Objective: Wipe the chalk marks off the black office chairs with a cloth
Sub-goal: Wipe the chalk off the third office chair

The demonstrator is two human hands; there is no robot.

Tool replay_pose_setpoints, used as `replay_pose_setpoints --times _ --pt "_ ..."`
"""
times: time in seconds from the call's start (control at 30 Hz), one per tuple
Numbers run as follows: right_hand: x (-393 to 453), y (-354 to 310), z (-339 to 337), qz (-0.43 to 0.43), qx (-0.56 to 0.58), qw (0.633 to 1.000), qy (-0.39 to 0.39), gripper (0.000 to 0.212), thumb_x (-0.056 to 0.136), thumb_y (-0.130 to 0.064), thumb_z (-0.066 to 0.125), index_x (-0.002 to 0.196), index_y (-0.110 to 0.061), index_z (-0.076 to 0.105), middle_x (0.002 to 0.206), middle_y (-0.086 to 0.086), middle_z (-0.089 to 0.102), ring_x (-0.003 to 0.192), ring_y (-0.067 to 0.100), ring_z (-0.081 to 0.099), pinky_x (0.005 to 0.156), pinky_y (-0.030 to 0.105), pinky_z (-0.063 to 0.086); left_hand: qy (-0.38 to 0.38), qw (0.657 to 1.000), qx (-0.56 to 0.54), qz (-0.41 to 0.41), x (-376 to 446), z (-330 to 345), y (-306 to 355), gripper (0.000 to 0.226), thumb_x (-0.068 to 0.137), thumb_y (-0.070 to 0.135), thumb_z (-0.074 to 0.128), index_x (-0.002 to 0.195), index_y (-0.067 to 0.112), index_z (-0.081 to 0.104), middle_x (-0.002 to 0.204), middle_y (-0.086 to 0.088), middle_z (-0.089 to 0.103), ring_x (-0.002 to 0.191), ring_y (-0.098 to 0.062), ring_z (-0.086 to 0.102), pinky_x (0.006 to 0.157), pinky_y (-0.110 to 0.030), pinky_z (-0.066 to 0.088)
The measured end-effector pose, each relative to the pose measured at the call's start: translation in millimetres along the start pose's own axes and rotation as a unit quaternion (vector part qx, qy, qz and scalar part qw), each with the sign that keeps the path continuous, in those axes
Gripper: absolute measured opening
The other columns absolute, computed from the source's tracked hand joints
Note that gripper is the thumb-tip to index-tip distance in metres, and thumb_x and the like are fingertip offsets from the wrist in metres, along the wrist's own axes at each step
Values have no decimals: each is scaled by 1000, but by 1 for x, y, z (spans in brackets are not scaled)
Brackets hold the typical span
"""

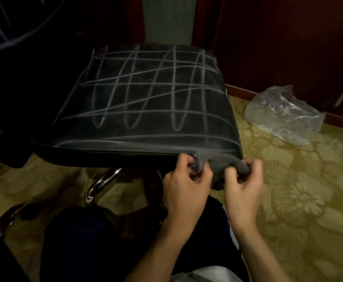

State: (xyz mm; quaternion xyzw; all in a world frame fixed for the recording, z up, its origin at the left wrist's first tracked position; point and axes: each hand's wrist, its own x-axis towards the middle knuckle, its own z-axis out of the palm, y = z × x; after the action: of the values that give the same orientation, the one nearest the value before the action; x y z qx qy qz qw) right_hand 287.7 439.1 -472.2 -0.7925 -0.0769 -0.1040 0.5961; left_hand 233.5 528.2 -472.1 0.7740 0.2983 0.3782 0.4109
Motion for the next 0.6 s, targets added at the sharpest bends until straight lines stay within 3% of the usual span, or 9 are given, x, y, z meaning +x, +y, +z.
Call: replay_pose_setpoints --times 0.07,0.17,0.23,0.3,0.4,0.53,0.6 --pt "-9 -1 13 -16 8 1000 -16 16 79 -28 61 90 -23 50 70 -11 57 61 0 54 62 30 47 25 999 21 -12 2 -9 -12 25 81 48 64 81 26 52 67 5 71 64 -11 67 64 -32 50" --pt "-27 0 25 -30 27 996 -80 28 83 2 68 87 -18 50 63 -9 53 55 -1 52 52 11 37 63 996 41 -52 4 -27 -28 23 81 33 75 80 27 52 67 8 69 65 -12 66 67 -34 51" --pt "-33 -4 22 -57 34 993 -102 28 82 4 68 88 -18 51 68 -6 56 57 2 53 50 11 37 69 996 31 -47 4 -33 -32 25 83 31 74 79 28 50 64 10 67 60 -7 65 63 -28 51" --pt "-23 -4 6 -65 46 995 -59 19 81 -12 66 89 -23 52 73 -10 59 63 3 54 57 14 41 29 998 36 -30 1 -29 -19 26 84 47 64 79 25 51 62 8 66 58 -11 65 60 -29 50" --pt "23 12 -23 14 114 993 21 14 81 -19 58 87 -28 50 78 -11 56 67 4 52 65 30 46 -68 987 138 43 2 4 19 33 86 58 57 82 25 53 67 2 70 66 -23 69 58 -36 51" --pt "76 22 -20 134 188 969 -85 15 96 0 49 89 -13 53 75 1 62 68 7 62 62 26 50 -122 960 242 66 23 27 63 25 93 50 60 95 25 60 88 -7 71 87 -32 68 71 -39 49" --pt "80 26 -10 152 207 959 -118 13 98 2 45 96 -5 55 78 4 65 72 9 64 65 26 52 -115 950 276 93 27 21 65 26 89 50 66 91 24 61 80 -5 70 77 -28 68 62 -34 48"
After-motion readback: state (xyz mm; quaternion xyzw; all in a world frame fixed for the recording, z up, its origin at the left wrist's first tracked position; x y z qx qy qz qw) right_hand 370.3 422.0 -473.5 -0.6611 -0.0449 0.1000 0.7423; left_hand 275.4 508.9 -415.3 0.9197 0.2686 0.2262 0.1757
